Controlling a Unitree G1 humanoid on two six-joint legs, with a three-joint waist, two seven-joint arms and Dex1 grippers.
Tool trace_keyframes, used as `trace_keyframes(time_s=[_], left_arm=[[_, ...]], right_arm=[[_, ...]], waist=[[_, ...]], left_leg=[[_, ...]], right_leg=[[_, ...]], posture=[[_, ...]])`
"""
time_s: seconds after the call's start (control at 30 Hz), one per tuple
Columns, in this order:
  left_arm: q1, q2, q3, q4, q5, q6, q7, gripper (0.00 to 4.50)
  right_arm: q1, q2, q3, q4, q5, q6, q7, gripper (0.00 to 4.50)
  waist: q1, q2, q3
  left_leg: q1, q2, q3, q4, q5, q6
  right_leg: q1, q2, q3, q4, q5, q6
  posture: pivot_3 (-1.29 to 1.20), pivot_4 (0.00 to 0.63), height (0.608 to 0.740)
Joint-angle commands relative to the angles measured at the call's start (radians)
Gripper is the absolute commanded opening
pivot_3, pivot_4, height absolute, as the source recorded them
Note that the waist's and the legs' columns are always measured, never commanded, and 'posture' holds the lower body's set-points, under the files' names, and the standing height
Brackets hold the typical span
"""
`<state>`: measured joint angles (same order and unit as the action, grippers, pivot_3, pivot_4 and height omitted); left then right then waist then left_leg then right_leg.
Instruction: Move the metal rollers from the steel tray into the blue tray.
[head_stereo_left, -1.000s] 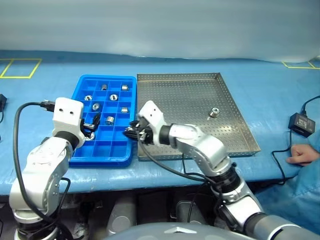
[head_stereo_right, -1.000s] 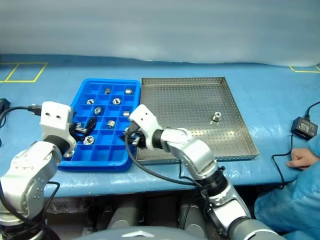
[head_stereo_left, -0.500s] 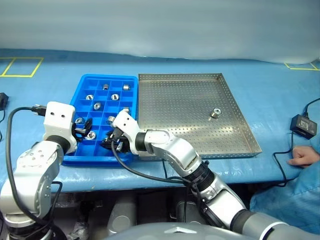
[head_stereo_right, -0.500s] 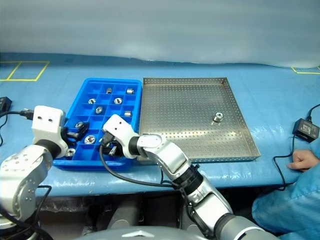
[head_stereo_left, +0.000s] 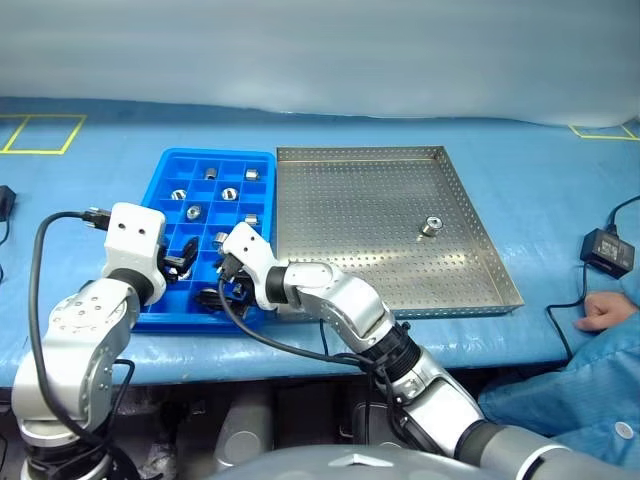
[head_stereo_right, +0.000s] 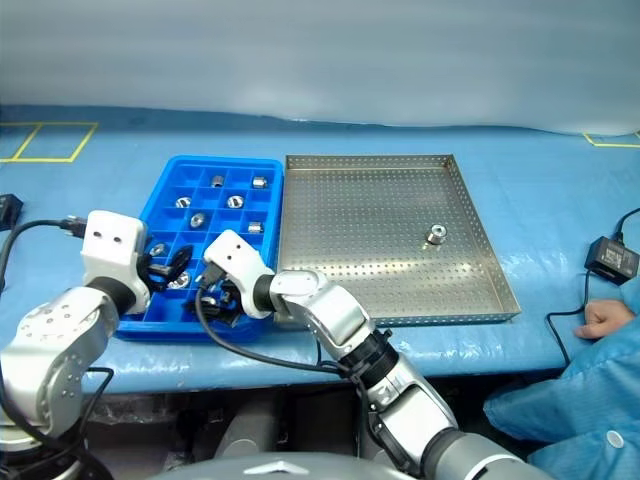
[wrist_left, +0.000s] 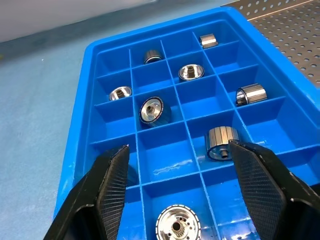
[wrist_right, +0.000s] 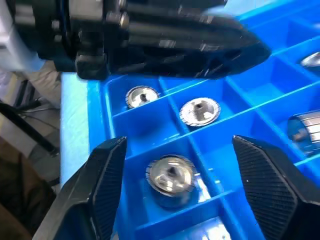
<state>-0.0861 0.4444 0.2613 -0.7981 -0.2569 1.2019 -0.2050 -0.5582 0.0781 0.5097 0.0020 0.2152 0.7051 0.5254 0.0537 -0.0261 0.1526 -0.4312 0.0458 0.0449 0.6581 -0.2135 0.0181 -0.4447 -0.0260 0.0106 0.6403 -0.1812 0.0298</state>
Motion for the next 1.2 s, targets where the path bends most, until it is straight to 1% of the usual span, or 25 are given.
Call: trace_keyframes(time_s=[0.03,0.23,0.3,0.4,0.5,0.6,0.87,1.07,1.2], left_arm=[[-0.022,-0.023,-0.040,-0.013,-0.029,-0.070,-0.028,3.47],[-0.039,-0.065,-0.189,0.080,-0.022,-0.205,-0.050,3.47],[-0.045,-0.078,-0.230,0.114,-0.024,-0.261,-0.069,3.47],[-0.067,-0.111,-0.283,0.178,-0.029,-0.323,-0.087,3.47],[-0.106,-0.130,-0.347,0.236,-0.025,-0.380,-0.120,3.47],[-0.142,-0.140,-0.384,0.272,-0.025,-0.418,-0.147,3.47],[-0.171,-0.130,-0.416,0.292,-0.027,-0.445,-0.181,3.47],[-0.163,-0.137,-0.439,0.251,-0.038,-0.470,-0.197,3.47],[-0.148,-0.135,-0.448,0.247,-0.033,-0.472,-0.194,3.47]], right_arm=[[0.003,-0.049,-0.079,-0.131,-0.040,-0.005,-0.066,3.57],[0.099,-0.211,-0.261,-0.257,-0.091,0.091,-0.185,3.57],[0.129,-0.250,-0.312,-0.296,-0.112,0.123,-0.226,3.57],[0.157,-0.269,-0.393,-0.335,-0.132,0.165,-0.297,3.57],[0.172,-0.261,-0.450,-0.319,-0.173,0.151,-0.383,3.57],[0.177,-0.249,-0.490,-0.282,-0.202,0.111,-0.451,3.57],[0.146,-0.166,-0.606,-0.172,-0.218,0.015,-0.607,3.57],[0.099,-0.132,-0.656,-0.111,-0.185,0.010,-0.631,3.57],[0.054,-0.075,-0.738,-0.047,-0.126,0.000,-0.670,3.57]], waist=[[0.000,0.000,0.000],[0.001,0.000,0.000],[-0.011,0.000,0.000],[-0.031,0.000,0.000],[-0.055,0.000,0.000],[-0.074,0.000,0.000],[-0.113,0.000,0.000],[-0.121,0.001,0.000],[-0.121,0.001,0.000]], left_leg=[[0.000,0.000,0.000,0.000,0.000,0.000],[0.000,-0.001,0.001,-0.001,0.000,0.000],[-0.002,-0.001,0.002,-0.001,0.000,0.000],[-0.002,-0.001,0.003,-0.002,0.000,0.000],[0.000,0.000,0.005,-0.002,0.000,0.000],[0.000,0.000,0.005,-0.002,0.000,0.000],[0.000,0.000,0.006,-0.002,0.000,0.001],[0.000,0.000,0.005,-0.001,0.000,0.001],[0.001,0.000,0.005,-0.002,0.000,0.001]], right_leg=[[0.000,0.000,0.000,0.000,0.000,0.000],[0.000,-0.003,0.000,-0.002,0.000,0.000],[-0.001,-0.003,0.000,-0.002,0.000,0.000],[-0.002,-0.001,0.001,-0.003,0.000,0.000],[-0.001,0.001,0.001,-0.001,-0.001,-0.001],[-0.001,0.002,0.002,0.000,-0.001,-0.001],[-0.001,0.002,0.004,0.000,0.000,0.000],[-0.001,0.002,0.005,0.001,0.000,0.001],[-0.001,0.002,0.005,0.001,0.000,0.001]], posture=[[0.18,0.150,0.740],[0.10,0.150,0.740],[0.05,0.150,0.740],[0.01,0.150,0.740],[-0.04,0.150,0.740],[-0.06,0.150,0.740],[-0.08,0.150,0.740],[-0.06,0.150,0.740],[-0.06,0.150,0.740]])
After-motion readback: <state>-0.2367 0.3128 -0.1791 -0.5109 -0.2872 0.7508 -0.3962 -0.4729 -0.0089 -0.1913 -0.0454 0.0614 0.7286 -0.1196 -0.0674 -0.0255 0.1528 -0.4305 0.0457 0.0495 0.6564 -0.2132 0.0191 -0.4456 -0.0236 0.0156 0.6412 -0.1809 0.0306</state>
